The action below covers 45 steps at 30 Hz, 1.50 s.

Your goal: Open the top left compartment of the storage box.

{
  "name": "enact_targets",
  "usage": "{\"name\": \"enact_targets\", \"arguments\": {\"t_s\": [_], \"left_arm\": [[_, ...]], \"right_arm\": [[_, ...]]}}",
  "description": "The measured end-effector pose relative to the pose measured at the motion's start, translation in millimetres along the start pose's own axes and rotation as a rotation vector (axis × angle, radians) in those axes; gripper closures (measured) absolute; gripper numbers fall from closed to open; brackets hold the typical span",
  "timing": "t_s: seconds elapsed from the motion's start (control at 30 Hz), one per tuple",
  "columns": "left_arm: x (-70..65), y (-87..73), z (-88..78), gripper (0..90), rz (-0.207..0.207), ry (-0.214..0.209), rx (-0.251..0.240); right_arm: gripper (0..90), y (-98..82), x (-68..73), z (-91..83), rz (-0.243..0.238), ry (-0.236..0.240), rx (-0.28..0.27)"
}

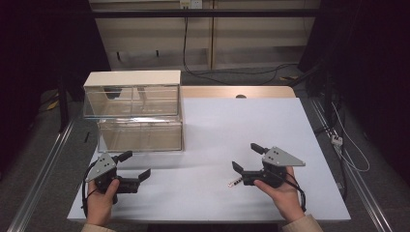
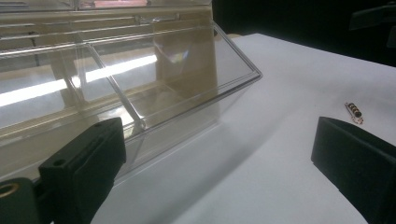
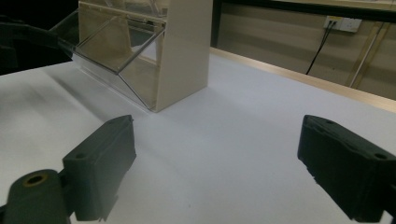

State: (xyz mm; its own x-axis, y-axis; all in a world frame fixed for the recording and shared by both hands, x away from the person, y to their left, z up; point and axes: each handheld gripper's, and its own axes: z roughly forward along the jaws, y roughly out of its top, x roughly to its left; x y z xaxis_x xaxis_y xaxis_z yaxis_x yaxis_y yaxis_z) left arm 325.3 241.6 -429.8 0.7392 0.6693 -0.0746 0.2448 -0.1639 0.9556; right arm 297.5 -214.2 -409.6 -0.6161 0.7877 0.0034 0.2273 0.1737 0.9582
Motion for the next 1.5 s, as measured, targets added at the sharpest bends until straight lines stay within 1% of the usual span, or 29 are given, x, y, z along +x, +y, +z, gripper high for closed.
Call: {"name": "enact_targets", "arguments": {"t_s": [0.03,0.07,0.13,0.2,0.23,0.3,0.43,0.5,0.53,0.6,0.67,0.7,0.73,0.87,0.9,0.93,0.97,1.0,1.07,1.2,1.23,1.27,1.3,1.33,1.4,1.5], "left_arm": [[0.0,0.1,-0.3,3.0,-0.002,0.001,-0.002],[0.3,0.2,-0.6,3.0,-0.001,0.001,-0.003],[0.5,0.2,-0.8,3.0,0.001,0.003,0.000],[0.5,-0.2,-0.4,3.0,0.002,0.001,0.003],[0.2,-0.3,-0.1,3.0,-0.001,0.000,0.004],[0.4,-0.2,0.0,3.0,0.006,-0.003,0.007],[0.4,-0.3,0.2,3.0,0.008,-0.004,0.011],[0.4,-0.3,0.2,3.0,0.008,-0.005,0.011],[0.4,-0.3,0.2,3.0,0.009,-0.005,0.012],[0.5,-0.4,0.3,3.0,0.008,-0.007,0.012],[0.3,-0.4,0.5,3.0,0.009,-0.006,0.014],[0.1,-0.5,0.6,3.0,0.006,-0.008,0.016],[-0.1,-0.6,0.7,3.0,0.008,-0.008,0.017],[0.1,-0.5,0.9,3.0,0.009,-0.010,0.017],[0.1,-0.6,0.9,3.0,0.005,-0.010,0.017],[0.1,-0.6,0.9,3.0,0.005,-0.010,0.017],[0.1,-0.6,0.9,3.0,0.005,-0.010,0.017],[0.2,-0.7,1.0,3.0,0.006,-0.012,0.019],[0.1,-0.8,1.2,3.0,0.006,-0.012,0.020],[-0.4,-0.9,1.9,3.0,0.007,-0.015,0.022],[-0.4,-0.8,2.1,3.0,0.010,-0.017,0.023],[-0.5,-0.8,2.2,3.0,0.010,-0.018,0.024],[-0.4,-0.9,2.2,3.0,0.010,-0.019,0.025],[-0.4,-0.9,2.3,3.0,0.010,-0.020,0.025],[0.0,-1.0,2.4,3.0,0.013,-0.020,0.027],[0.0,-1.6,2.9,3.0,0.003,-0.020,0.028]], "right_arm": [[13.8,4.5,1.6,5.7,0.003,0.018,0.000],[14.2,6.9,2.2,8.4,0.001,0.025,0.001],[14.5,9.3,3.0,11.0,0.000,0.030,0.004],[16.2,14.7,4.4,16.2,-0.002,0.042,0.009],[17.7,20.8,5.6,21.3,-0.002,0.052,0.011],[18.6,24.0,6.3,23.6,-0.007,0.054,0.013],[25.2,36.8,8.2,33.7,-0.011,0.087,0.012],[26.9,45.8,9.6,41.0,-0.022,0.101,0.020],[26.9,45.8,9.6,41.0,-0.022,0.101,0.020],[31.1,50.7,9.6,44.9,-0.015,0.120,0.020],[33.5,54.9,10.0,48.7,-0.007,0.133,0.021],[36.8,58.9,10.7,52.5,-0.010,0.140,0.028],[36.8,58.9,10.7,52.5,-0.010,0.140,0.028],[48.0,65.7,11.2,59.6,0.010,0.173,0.027],[53.0,70.1,11.4,63.1,0.023,0.202,0.027],[56.0,71.6,11.6,64.2,0.021,0.205,0.027],[60.1,73.7,11.7,65.7,0.018,0.218,0.029],[60.1,73.7,11.7,65.7,0.018,0.218,0.029],[62.9,77.9,12.5,68.5,0.013,0.230,0.033],[70.5,85.5,13.9,74.7,0.014,0.256,0.040],[75.0,88.3,14.5,77.7,0.015,0.271,0.038],[75.0,88.3,14.5,77.7,0.015,0.271,0.038],[79.0,90.8,14.9,81.0,0.016,0.274,0.036],[79.0,90.8,14.9,81.0,0.016,0.274,0.036],[83.0,93.3,15.1,84.3,0.015,0.283,0.035],[87.2,97.1,17.5,89.0,0.018,0.301,0.039]]}}
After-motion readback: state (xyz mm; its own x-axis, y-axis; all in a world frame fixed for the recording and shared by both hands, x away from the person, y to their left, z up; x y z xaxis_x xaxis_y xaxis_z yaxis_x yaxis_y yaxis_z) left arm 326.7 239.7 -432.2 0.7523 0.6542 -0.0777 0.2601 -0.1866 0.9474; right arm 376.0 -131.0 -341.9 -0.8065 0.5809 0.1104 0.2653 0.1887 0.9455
